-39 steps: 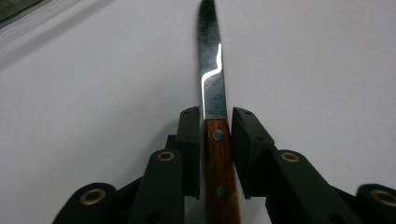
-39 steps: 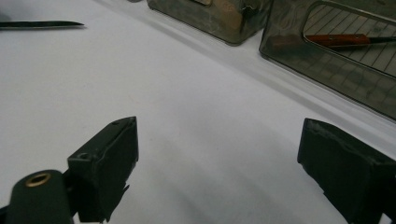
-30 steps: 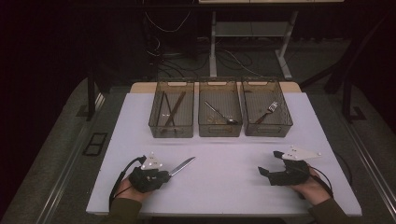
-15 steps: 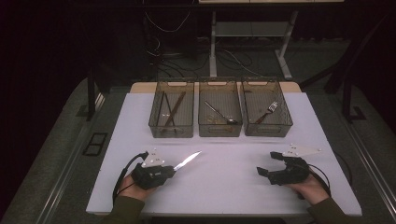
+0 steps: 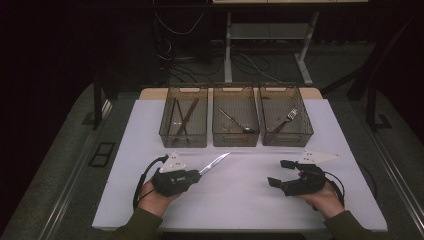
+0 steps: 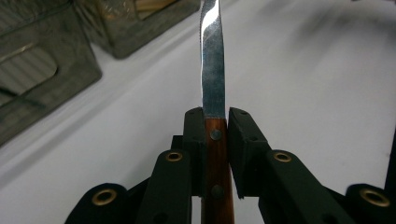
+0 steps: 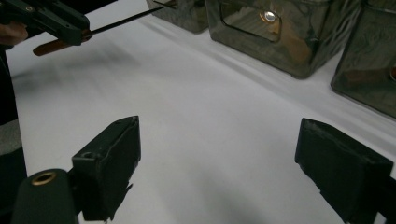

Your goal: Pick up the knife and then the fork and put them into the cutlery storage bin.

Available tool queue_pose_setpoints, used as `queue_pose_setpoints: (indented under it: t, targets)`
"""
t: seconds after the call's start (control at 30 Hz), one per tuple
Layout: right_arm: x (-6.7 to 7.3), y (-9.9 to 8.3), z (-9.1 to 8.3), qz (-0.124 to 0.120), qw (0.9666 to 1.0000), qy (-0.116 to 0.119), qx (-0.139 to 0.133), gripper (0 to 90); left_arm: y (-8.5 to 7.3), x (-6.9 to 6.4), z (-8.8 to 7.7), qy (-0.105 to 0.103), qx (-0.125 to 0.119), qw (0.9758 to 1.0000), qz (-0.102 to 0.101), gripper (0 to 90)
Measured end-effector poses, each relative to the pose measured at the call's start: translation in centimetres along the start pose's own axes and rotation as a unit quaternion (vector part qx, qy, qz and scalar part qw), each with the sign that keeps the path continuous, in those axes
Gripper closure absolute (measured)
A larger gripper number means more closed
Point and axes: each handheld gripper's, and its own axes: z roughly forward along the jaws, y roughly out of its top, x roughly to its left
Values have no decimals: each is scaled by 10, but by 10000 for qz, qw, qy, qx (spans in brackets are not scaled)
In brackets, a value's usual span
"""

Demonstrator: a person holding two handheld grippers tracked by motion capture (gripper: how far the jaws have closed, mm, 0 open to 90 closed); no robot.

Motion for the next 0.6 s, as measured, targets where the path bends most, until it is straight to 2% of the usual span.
queue_pose_setpoints:
  t: [0.2, 0.27, 0.6]
  targets:
    - [2, 9, 6, 55, 9999, 63, -61, 152, 22, -6, 8, -45, -319, 9995, 40, 773]
    - [3, 12, 8, 123, 9998, 112, -87, 184, 28, -9, 12, -65, -396, 9992, 59, 773]
    - [10, 32, 25, 256, 9973, 612, -304, 308, 47, -27, 35, -167, -622, 9978, 181, 773]
